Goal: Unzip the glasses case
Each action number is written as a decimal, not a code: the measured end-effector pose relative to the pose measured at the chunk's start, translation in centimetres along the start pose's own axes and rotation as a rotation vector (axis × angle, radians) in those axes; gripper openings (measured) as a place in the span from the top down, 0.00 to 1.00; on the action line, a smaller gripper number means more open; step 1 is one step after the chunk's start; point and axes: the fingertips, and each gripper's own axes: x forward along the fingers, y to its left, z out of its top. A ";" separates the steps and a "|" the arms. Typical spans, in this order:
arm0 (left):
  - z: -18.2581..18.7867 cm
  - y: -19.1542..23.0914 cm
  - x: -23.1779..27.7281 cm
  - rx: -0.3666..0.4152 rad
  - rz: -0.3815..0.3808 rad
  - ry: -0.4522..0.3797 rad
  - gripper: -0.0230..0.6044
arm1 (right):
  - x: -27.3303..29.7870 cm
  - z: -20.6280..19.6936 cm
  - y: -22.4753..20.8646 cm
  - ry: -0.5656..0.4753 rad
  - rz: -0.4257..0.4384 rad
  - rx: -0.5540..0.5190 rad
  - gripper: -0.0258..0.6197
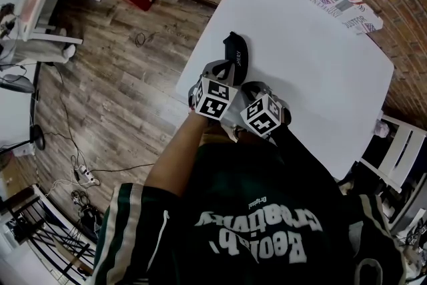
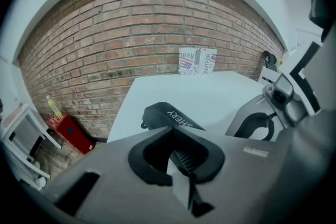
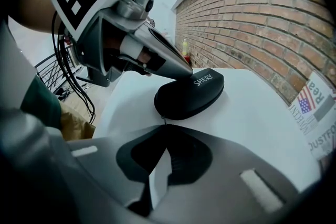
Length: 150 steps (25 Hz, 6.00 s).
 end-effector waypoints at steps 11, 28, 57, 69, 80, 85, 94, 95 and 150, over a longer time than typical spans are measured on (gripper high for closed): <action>0.0 0.0 0.2 0.011 -0.002 0.006 0.95 | -0.3 -0.3 -1.1 0.005 -0.034 -0.010 0.94; 0.1 -0.2 0.5 0.038 -0.011 0.015 0.95 | -0.2 -0.5 -3.2 0.012 -0.063 -0.021 0.94; 0.5 -0.7 0.9 0.071 -0.022 0.035 0.96 | -0.4 -0.1 -4.3 0.013 -0.039 -0.424 0.94; 0.5 -0.7 1.2 0.070 -0.021 0.036 0.96 | -0.1 -0.1 -4.6 0.017 -0.045 -0.444 0.94; 0.7 -0.6 1.3 0.072 -0.023 0.034 0.96 | -0.2 0.1 -6.0 0.028 -0.088 -0.464 0.94; 1.3 -0.9 1.9 0.101 -0.032 0.039 0.96 | -0.2 0.0 -7.7 0.060 -0.131 -0.495 0.94; 2.2 -1.5 3.0 0.127 -0.069 0.053 0.95 | 0.5 0.0 -10.6 0.100 -0.199 -0.507 0.94; 2.2 -1.6 3.0 0.129 -0.078 0.057 0.95 | 0.6 0.0 -10.7 0.100 -0.201 -0.505 0.93; 0.0 -1.1 0.2 -0.114 -0.078 0.033 0.63 | -0.2 0.3 -0.9 0.032 -0.037 -0.217 0.94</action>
